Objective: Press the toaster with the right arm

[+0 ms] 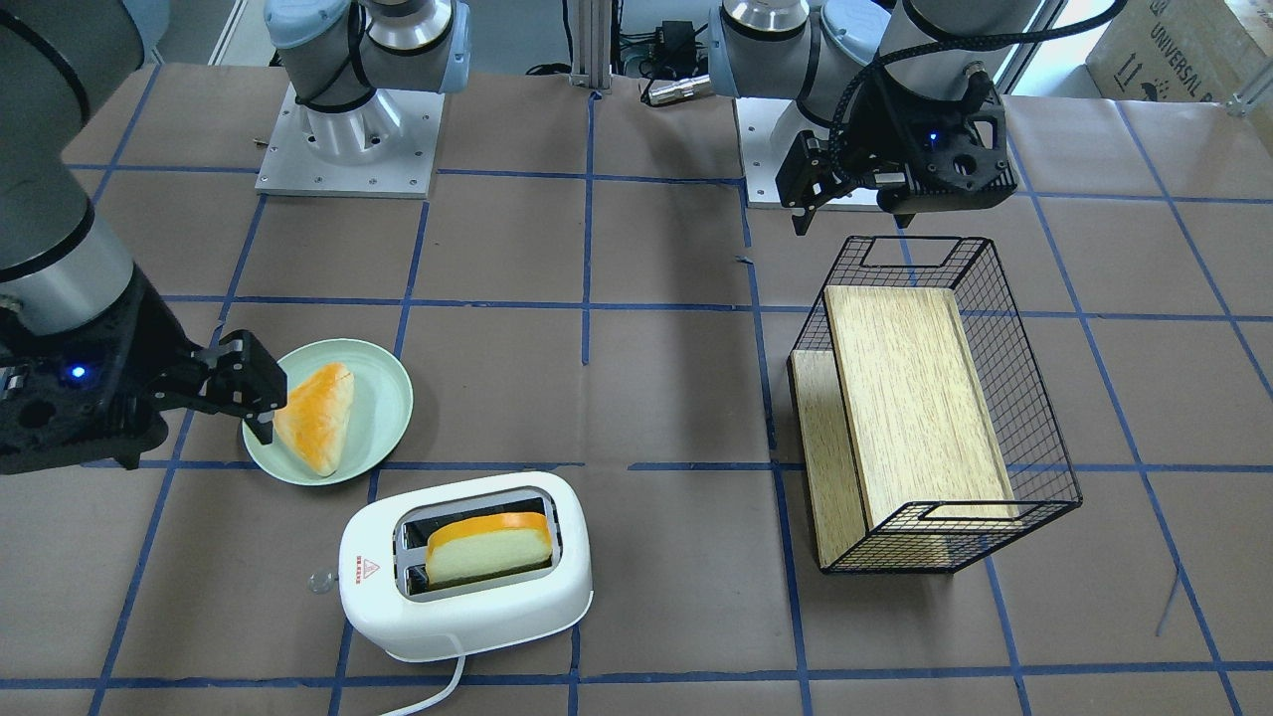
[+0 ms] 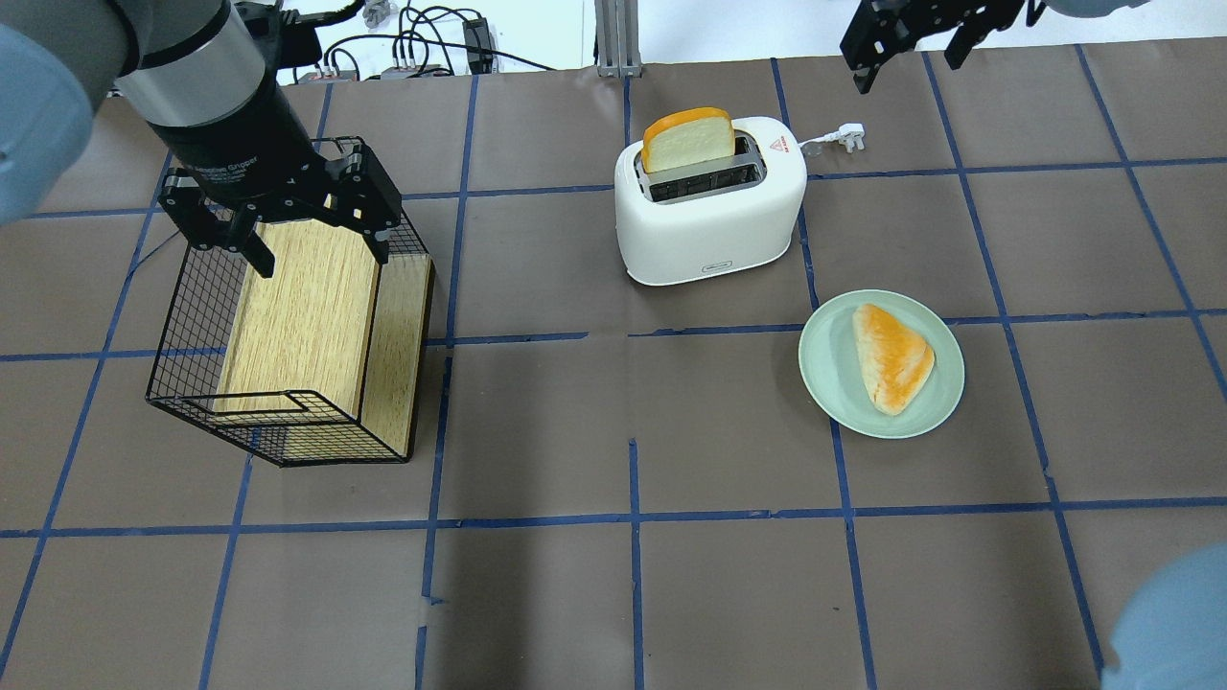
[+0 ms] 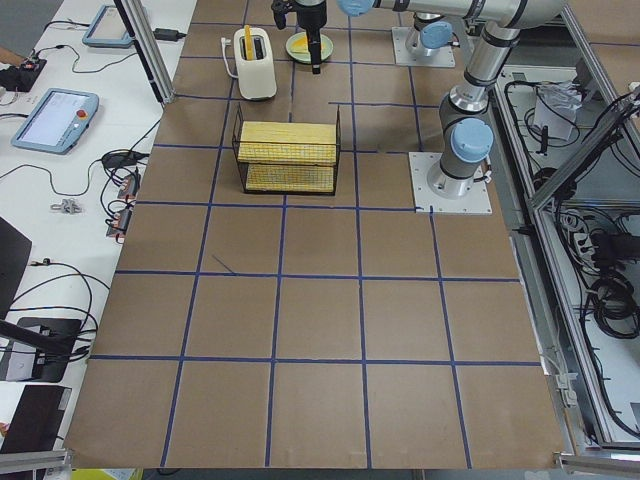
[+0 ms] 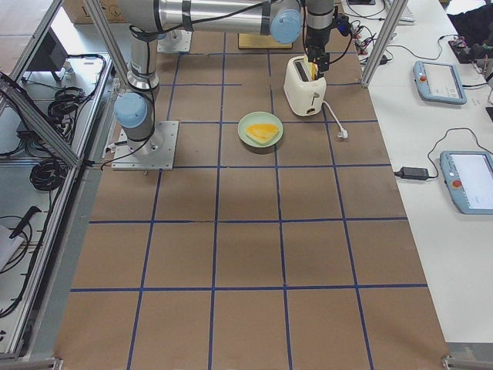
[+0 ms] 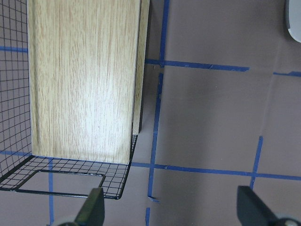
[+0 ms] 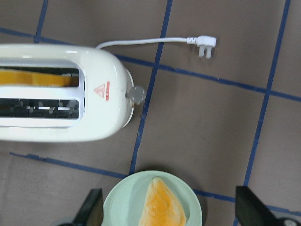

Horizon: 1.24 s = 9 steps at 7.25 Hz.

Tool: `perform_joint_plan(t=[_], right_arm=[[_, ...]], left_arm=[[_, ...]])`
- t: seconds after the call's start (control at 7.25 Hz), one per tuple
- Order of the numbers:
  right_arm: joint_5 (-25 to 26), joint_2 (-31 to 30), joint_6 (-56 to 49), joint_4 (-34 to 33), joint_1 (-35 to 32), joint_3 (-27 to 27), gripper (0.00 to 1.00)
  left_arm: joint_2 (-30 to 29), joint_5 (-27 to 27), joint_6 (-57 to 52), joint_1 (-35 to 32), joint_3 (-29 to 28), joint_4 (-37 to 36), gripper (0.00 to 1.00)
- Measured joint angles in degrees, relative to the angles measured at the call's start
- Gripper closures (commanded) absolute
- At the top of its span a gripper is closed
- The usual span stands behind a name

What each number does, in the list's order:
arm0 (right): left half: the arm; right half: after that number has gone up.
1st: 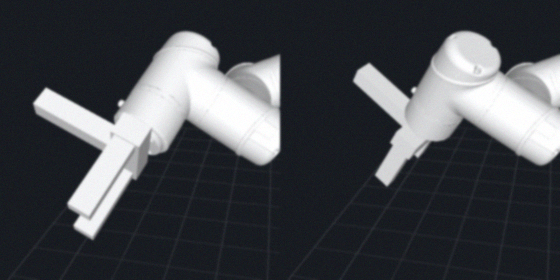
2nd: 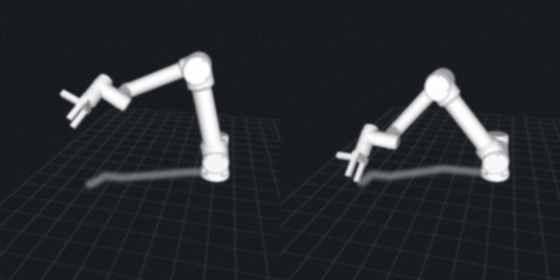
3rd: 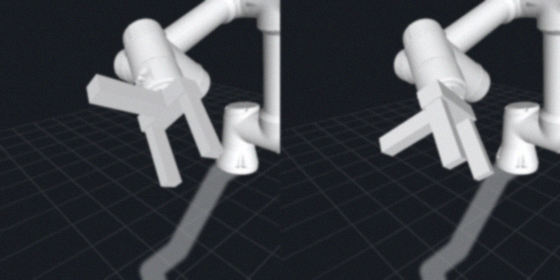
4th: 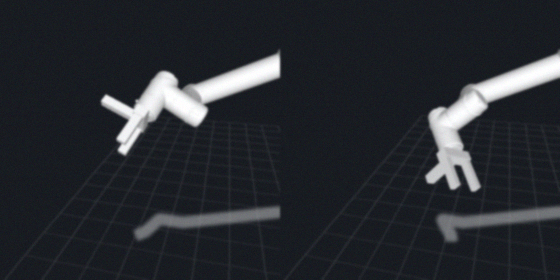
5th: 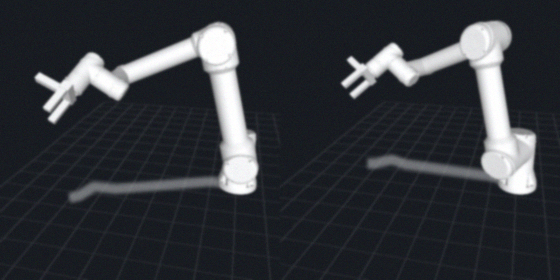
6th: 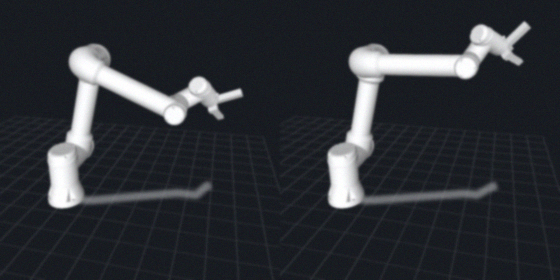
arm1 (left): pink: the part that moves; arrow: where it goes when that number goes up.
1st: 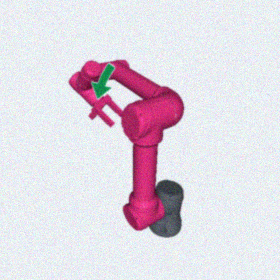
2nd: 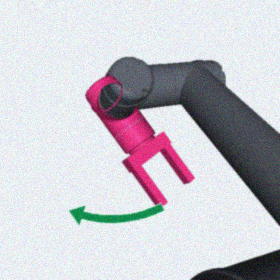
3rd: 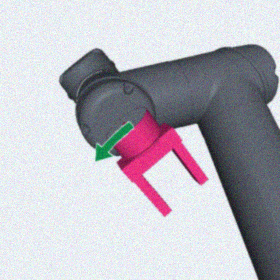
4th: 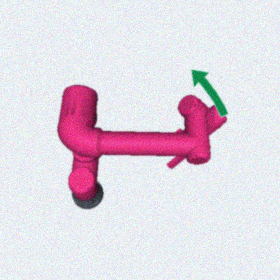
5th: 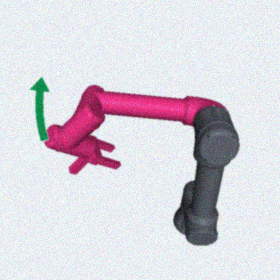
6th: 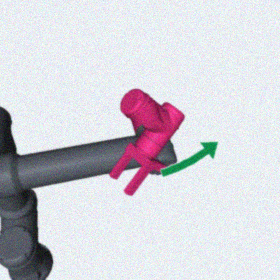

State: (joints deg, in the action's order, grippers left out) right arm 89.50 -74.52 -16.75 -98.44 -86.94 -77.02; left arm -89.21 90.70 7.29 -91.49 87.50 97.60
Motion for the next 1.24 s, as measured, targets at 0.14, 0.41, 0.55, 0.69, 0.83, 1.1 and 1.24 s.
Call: perform_joint_plan(t=[0.14,0.41,0.55,0.69,0.83,1.1,1.24], right_arm=[[0.12,-3.29,0.13,-0.41,0.02,-5.46,0.00],[0.71,-8.84,0.07,0.31,0.46,-11.81,0.00],[0.77,-9.61,0.05,1.45,0.67,-12.48,0.00],[0.72,-9.89,0.07,2.36,0.76,-12.38,0.00],[0.57,-9.76,0.16,4.12,0.76,-11.24,0.00],[0.51,-7.68,0.35,9.17,0.65,-5.87,0.00],[0.55,-6.68,0.39,10.81,0.54,-3.90,0.00]], left_arm=[[0.00,0.00,0.00,0.00,0.00,0.02,0.00],[0.00,0.00,0.00,0.00,-0.03,0.02,0.00],[0.00,0.00,0.00,0.00,-0.03,0.01,0.00],[0.00,0.00,0.00,0.00,-0.02,0.02,0.00],[0.00,0.00,0.00,0.00,0.00,0.04,0.00],[0.00,0.00,0.00,0.01,0.03,0.01,0.00],[0.00,0.00,0.00,0.03,0.04,0.02,0.00]])
